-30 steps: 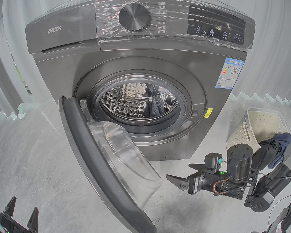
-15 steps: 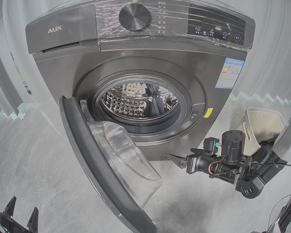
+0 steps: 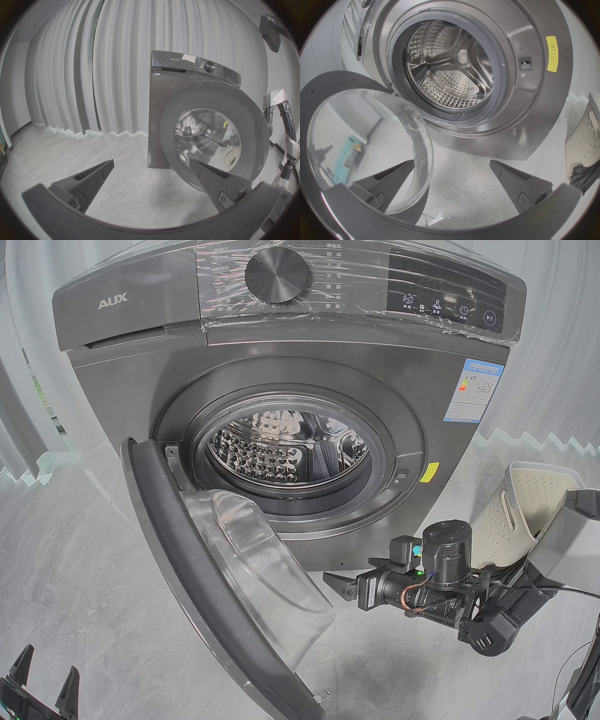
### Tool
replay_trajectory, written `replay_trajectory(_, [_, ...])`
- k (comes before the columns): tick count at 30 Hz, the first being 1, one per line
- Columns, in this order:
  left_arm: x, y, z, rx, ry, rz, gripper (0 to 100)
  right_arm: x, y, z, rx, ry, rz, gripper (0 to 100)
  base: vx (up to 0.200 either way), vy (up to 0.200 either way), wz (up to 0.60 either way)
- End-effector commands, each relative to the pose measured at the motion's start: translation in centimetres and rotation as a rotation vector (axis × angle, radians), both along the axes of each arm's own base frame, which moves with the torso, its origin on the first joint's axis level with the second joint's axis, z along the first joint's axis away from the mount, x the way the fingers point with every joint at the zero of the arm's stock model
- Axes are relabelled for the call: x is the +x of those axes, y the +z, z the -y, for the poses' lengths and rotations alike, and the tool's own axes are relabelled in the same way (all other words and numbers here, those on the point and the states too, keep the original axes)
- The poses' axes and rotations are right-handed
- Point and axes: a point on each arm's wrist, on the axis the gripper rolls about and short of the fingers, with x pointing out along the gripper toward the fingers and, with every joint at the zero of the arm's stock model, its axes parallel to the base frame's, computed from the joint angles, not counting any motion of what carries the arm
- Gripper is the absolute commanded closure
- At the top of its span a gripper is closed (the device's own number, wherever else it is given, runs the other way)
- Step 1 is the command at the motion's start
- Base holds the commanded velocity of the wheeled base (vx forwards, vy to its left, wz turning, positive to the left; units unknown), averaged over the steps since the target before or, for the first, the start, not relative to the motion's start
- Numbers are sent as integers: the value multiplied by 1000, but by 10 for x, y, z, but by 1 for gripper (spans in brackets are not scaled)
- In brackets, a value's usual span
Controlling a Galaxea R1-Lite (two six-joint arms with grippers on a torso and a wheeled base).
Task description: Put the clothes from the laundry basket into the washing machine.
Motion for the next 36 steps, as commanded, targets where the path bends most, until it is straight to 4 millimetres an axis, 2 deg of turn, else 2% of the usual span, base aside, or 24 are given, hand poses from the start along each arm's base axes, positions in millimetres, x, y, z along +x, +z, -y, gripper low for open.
replay_trajectory(1, [0, -4, 0, -1, 0, 2, 0, -7, -3, -8, -2, 30, -9, 0, 0, 0, 0])
replay_trajectory(7, [0, -4, 0, -1, 0, 2, 0, -20, -4, -22, 3, 84, -16, 0, 0, 0, 0])
replay_trajectory(11, [0, -4, 0, -1, 0, 2, 0, -26, -1, -25, 29, 107, 15, 0, 0, 0, 0])
replay_trajectory(20, [0, -4, 0, -1, 0, 2, 0, -18, 2, -19, 44, 76, 38, 0, 0, 0, 0])
replay_trajectory(32, [0, -4, 0, -1, 0, 2, 0, -16, 3, -26, 52, 93, 47, 0, -200, 0, 0])
replay_trajectory(36, [0, -4, 0, -1, 0, 2, 0, -17, -4, -28, 41, 97, 32, 0, 0, 0, 0])
